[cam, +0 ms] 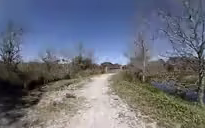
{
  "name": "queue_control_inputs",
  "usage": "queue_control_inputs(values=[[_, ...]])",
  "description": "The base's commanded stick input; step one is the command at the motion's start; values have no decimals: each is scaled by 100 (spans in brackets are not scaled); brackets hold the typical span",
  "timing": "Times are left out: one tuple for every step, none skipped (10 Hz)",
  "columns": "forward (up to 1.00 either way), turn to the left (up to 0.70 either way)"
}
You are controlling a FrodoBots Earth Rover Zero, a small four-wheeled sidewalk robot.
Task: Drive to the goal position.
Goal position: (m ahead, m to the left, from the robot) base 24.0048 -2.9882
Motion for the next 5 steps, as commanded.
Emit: queue_control_inputs(values=[[70, 0], [70, 0], [70, 0], [70, 0], [70, 0]])
